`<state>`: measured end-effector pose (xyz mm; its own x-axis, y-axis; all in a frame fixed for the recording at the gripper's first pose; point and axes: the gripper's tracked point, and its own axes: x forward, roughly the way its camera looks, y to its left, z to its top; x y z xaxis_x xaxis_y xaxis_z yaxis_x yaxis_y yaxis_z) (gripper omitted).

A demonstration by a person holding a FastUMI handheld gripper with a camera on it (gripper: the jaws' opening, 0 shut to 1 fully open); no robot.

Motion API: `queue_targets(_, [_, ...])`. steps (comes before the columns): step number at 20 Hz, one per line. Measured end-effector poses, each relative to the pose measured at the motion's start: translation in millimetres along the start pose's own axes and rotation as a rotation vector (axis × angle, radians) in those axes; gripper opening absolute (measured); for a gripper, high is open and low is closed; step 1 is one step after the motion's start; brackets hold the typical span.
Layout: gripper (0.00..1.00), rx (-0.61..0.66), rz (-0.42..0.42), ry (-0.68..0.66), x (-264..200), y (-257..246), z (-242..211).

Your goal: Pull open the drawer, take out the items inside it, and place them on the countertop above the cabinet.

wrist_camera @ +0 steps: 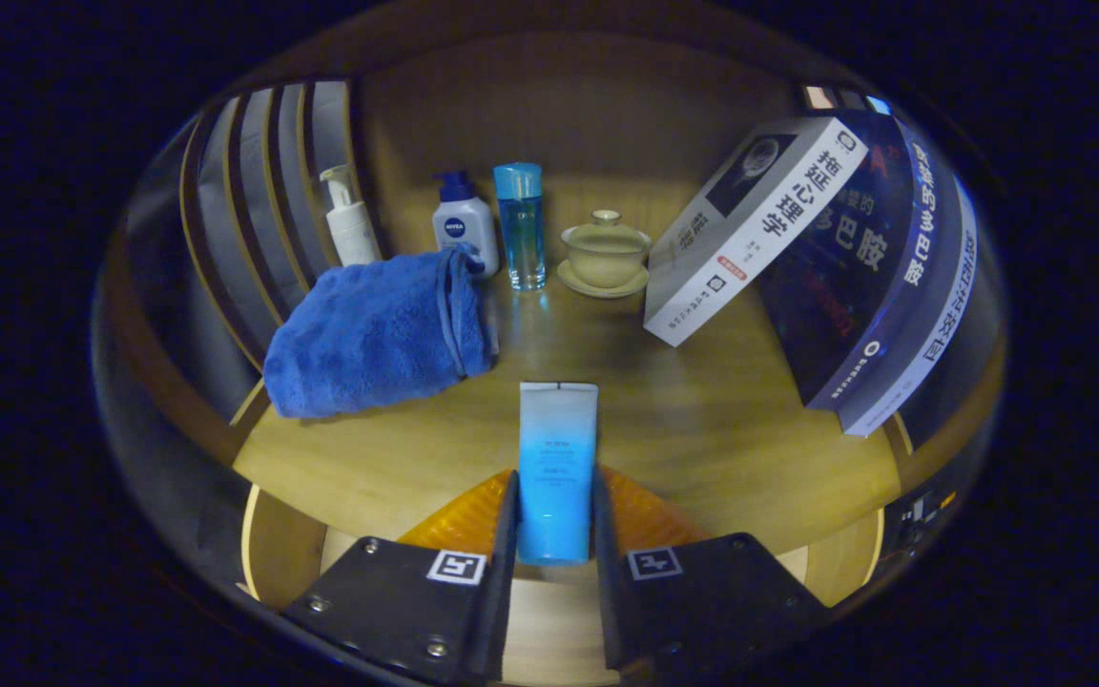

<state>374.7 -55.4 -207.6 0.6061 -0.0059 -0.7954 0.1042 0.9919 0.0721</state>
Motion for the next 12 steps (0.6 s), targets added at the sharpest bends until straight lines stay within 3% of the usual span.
queue_targets(3, [0.39,-0.015,0.0,-0.035,-2,-1,3])
queue_targets(7, [0.63,-0.007,0.013,-0.162,-36,-1,13])
queue_targets(10, [0.95,0.003,0.059,-0.269,-77,3,10])
queue_targets(12, [0.96,0.01,0.1,-0.335,-108,9,3])
